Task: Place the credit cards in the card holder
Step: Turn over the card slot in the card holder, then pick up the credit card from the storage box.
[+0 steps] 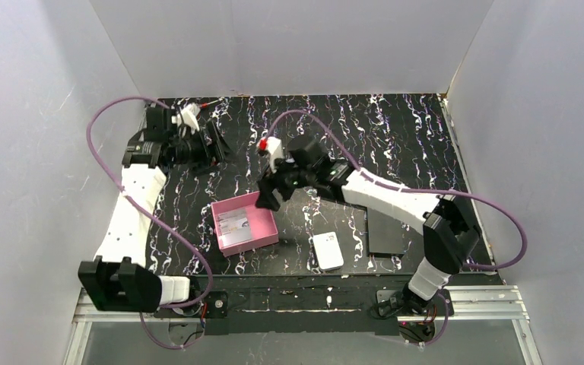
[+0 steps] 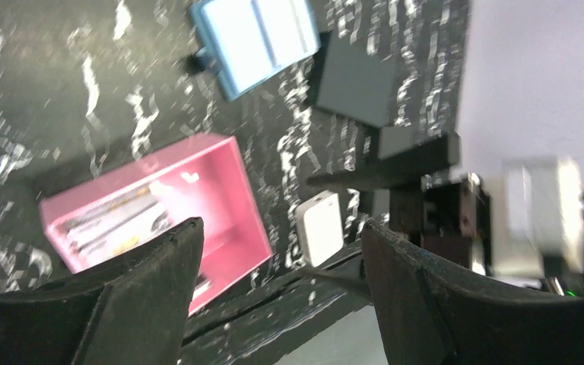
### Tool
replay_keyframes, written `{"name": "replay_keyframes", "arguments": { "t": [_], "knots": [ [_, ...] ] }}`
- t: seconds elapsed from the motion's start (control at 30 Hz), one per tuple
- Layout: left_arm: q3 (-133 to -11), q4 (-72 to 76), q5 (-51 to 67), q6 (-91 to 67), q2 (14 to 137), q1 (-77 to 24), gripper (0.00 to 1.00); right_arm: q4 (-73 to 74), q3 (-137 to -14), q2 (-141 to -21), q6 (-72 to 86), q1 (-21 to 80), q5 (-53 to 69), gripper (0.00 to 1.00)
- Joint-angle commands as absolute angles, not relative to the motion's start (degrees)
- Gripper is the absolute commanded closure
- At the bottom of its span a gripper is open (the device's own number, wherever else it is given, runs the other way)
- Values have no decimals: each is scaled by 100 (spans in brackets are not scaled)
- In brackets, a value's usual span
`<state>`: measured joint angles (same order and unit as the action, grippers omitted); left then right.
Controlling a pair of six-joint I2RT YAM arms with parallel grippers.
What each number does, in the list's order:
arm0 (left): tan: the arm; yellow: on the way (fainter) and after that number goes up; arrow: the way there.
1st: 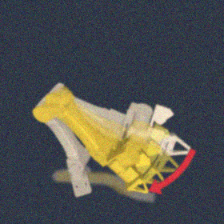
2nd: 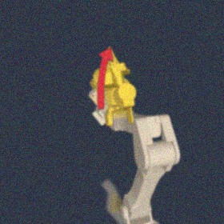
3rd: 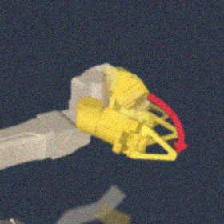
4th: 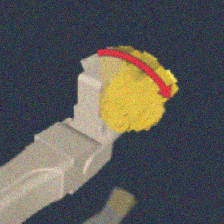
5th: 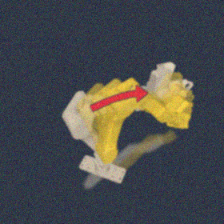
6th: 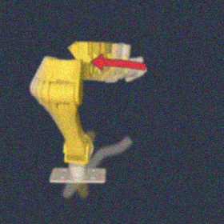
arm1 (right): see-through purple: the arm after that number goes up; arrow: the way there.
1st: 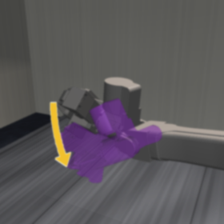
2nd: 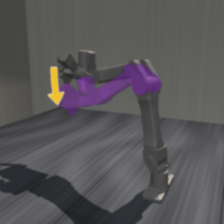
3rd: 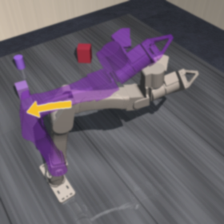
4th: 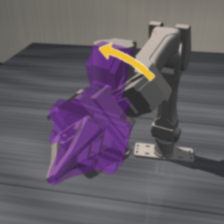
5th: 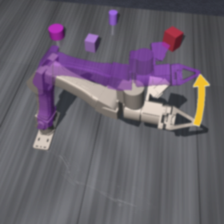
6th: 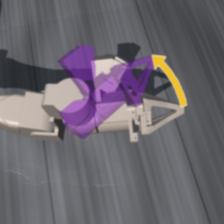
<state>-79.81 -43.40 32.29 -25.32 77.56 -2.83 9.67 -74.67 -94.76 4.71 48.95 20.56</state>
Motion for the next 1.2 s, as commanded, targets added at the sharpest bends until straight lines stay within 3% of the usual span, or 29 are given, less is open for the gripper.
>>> {"name": "replay_keyframes", "arguments": {
  "t": [0.0,0.13,0.4,0.53,0.9,1.17],
  "knots": [
    [-7041,-5005,1943,-2340,7597,-156,26,61,-7948,-9923,213,5192,2088,16],
    [-6437,-4718,1896,-2624,7638,-10,32,850,-9166,-11119,1684,5236,2298,25],
    [-5887,-4026,2314,-2710,8159,290,35,277,-8557,-11543,3296,5440,1709,27],
    [-5543,-3652,2499,-2880,8226,293,44,577,-8640,-11743,3825,5546,1359,26],
    [-5133,-3367,2680,-2927,8090,292,50,1803,-9121,-11915,3595,5955,346,30],
    [-5117,-3397,2733,-2900,8047,290,51,1977,-9145,-11996,3622,5985,250,35]
  ]
}}
